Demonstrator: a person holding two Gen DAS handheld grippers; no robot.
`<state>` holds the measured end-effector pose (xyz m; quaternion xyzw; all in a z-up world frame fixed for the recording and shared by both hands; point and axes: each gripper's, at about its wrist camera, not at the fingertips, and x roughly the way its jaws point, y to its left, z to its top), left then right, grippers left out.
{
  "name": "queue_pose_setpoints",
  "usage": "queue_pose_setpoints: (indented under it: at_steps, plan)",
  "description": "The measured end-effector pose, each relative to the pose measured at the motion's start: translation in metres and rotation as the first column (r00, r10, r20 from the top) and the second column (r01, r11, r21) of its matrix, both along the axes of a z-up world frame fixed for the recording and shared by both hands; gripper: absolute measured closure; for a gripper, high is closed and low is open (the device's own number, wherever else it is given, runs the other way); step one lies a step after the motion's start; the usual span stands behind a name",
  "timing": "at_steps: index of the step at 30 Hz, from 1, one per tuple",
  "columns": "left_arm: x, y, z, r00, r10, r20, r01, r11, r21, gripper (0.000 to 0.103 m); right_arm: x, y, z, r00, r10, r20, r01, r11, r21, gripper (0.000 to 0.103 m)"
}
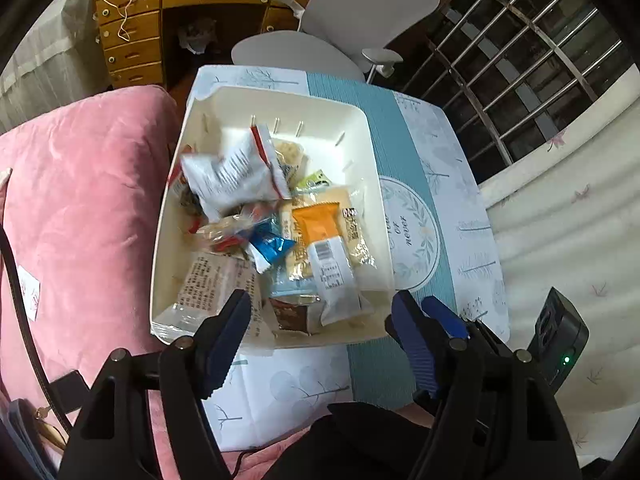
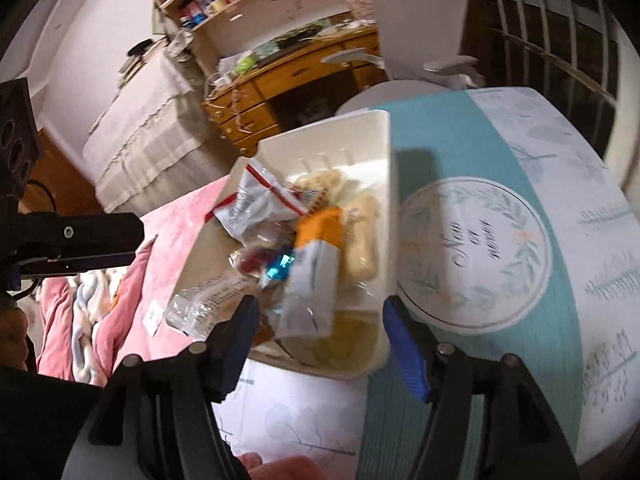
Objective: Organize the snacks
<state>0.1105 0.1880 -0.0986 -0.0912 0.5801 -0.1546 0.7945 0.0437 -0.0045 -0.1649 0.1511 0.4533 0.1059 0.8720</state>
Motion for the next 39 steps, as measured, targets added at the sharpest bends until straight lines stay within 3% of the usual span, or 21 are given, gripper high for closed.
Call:
queue_pose_setpoints:
  at_steps: [7,14,20,29,32,35,39]
  plan:
    - [-0.011,-0.023,0.001,1.0,-0.013,0.008,0.013,0.999,0.037,0.027,-0.014,-0.033,0.0,0.997,-0.072,-0.035,0.072,0.997,0.005,0.038]
    - [-0.023,-0.052,0.018,0.997,0.054,0.047,-0.056,0.998,0.026,0.025,-0.02,-0.077,0.01,0.996,-0.041,-0.075,0.044,0.998,0.039,0.038]
    - [-0.043,-0.097,0.036,0.988,0.117,0.104,-0.114,0.993,-0.031,0.022,-0.033,-0.122,0.052,0.996,0.023,-0.084,-0.027,0.999,-0.043,0.03]
    - [-0.087,-0.151,0.062,0.969,0.136,0.206,-0.127,0.99,-0.059,0.005,-0.054,-0.172,0.107,0.988,0.095,-0.119,-0.108,0.988,-0.107,0.014]
    - [-0.102,-0.164,0.067,0.966,0.114,0.231,-0.116,0.993,-0.008,0.001,-0.06,-0.177,0.111,0.98,0.095,-0.175,-0.123,0.979,-0.163,0.011]
    - [-0.118,-0.172,0.072,0.965,0.097,0.244,-0.118,0.99,0.074,0.001,-0.071,-0.179,0.116,0.973,0.09,-0.21,-0.122,0.981,-0.147,0.009]
    - [-0.137,-0.177,0.076,0.955,0.126,0.27,-0.171,0.974,0.151,0.001,-0.095,-0.178,0.128,0.985,0.071,-0.16,-0.101,0.977,-0.187,0.005]
